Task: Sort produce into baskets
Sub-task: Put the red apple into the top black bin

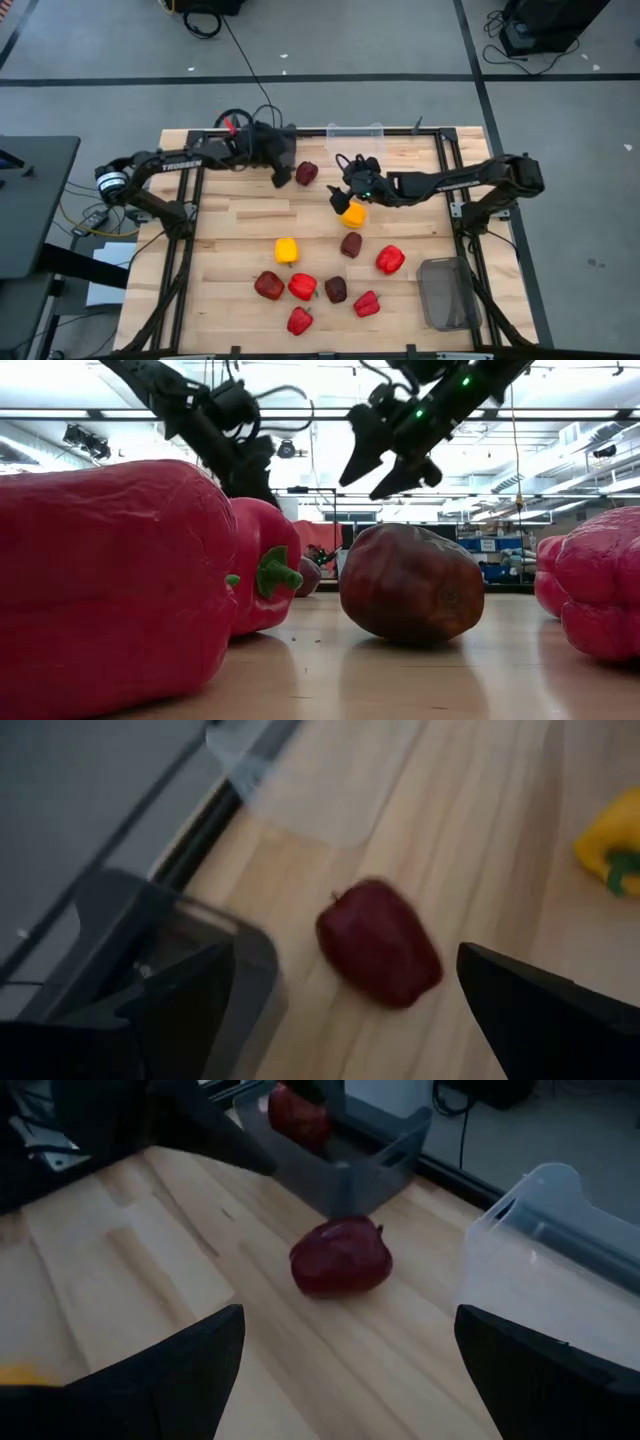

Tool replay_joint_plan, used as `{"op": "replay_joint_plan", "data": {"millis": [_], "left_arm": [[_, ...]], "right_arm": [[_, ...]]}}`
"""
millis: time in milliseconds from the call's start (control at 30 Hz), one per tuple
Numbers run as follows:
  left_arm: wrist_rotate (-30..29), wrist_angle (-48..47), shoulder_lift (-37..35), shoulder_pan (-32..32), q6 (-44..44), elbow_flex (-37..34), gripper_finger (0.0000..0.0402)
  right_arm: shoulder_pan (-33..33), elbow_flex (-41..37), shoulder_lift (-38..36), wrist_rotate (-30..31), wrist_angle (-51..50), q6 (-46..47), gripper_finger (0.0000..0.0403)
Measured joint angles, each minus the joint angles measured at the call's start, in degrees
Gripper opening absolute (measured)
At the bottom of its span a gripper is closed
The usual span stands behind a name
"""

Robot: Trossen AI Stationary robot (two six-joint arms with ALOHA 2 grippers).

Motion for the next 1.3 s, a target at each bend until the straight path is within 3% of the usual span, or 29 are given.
{"op": "replay_joint_plan", "data": {"millis": [133, 367, 567, 733, 1033, 1300], "left_arm": [[-3.6, 1.1, 0.4, -3.2, -4.1, 0.6, 0.0388], [-3.8, -2.5, 8.3, -4.4, -6.6, 5.5, 0.0388], [-4.2, -8.0, 18.3, -4.4, -7.1, 14.2, 0.0388], [-4.2, -12.7, 24.5, -4.4, -5.6, 20.5, 0.0387], [-5.1, -20.1, 32.6, -4.5, -4.0, 26.3, 0.0386], [-5.4, -24.8, 33.7, -5.0, -2.6, 29.3, 0.0318]], "right_arm": [[1.9, 0.0, -3.1, 1.4, -5.9, 2.3, 0.037], [6.5, 0.0, -6.7, 10.8, -15.2, 8.5, 0.037], [9.2, 0.0, -6.8, 11.6, -16.3, 9.9, 0.037], [11.6, 0.0, -6.8, 15.7, -20.2, 11.5, 0.0369], [14.9, 0.0, -6.7, 18.4, -26.5, 16.6, 0.0355], [17.0, 0.0, -6.7, 21.6, -26.5, 17.8, 0.0344]]}}
